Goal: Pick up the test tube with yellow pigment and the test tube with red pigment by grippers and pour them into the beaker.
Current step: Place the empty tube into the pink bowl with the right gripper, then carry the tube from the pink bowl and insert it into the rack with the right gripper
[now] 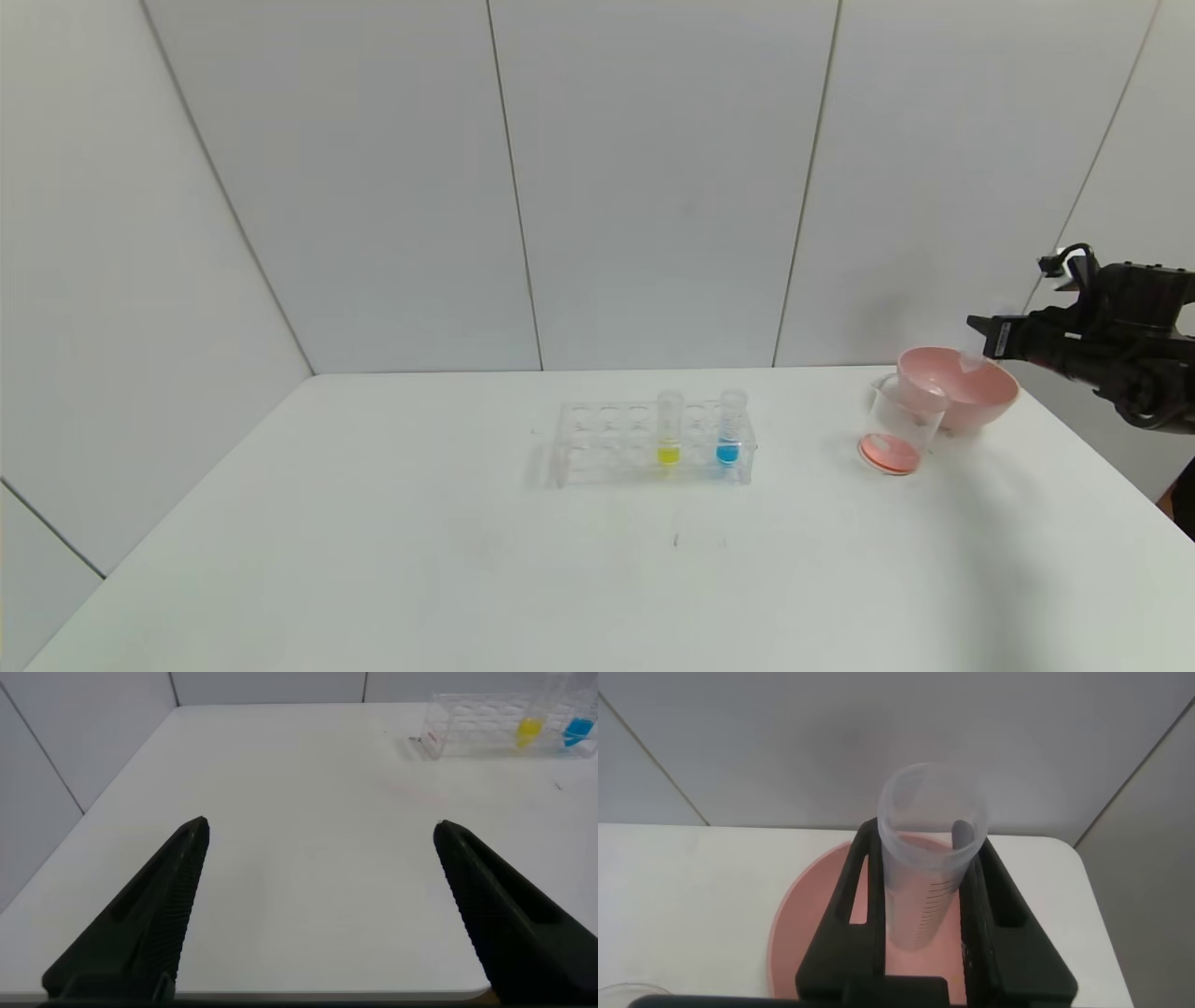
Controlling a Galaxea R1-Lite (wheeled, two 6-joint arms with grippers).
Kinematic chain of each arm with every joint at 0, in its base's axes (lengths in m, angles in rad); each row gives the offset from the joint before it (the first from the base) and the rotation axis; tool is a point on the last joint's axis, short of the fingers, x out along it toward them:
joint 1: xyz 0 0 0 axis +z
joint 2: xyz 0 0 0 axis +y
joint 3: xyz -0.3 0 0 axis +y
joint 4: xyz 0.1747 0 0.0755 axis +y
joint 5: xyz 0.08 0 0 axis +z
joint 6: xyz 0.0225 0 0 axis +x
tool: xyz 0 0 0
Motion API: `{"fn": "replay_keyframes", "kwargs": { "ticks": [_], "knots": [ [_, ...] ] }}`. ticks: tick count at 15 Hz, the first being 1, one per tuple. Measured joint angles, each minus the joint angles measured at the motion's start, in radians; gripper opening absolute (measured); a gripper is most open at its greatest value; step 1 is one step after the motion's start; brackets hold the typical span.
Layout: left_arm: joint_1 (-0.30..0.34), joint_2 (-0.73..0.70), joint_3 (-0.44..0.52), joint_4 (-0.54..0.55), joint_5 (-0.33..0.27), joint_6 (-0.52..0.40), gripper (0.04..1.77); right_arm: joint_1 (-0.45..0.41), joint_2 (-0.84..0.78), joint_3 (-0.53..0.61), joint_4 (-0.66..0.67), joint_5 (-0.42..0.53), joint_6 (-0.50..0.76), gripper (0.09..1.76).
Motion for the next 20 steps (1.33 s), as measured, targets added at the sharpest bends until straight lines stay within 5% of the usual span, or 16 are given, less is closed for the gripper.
{"fn": "replay_keyframes", "kwargs": {
  "ticks": [6,12,20],
  "knots": [
    [0.000,0.000,0.000,0.000,0.000,0.000,1.72,0.001,0.013,-0.008,-0.001,0.002,0.000,0.51],
    [0.000,0.000,0.000,0.000,0.000,0.000,1.72,0.000,0.012,-0.007,0.003,0.010,0.001,1.15],
    [0.000,0.000,0.000,0.000,0.000,0.000,1.72,0.036,-0.030,-0.001,0.074,-0.096,-0.005,1.51]
  ]
}}
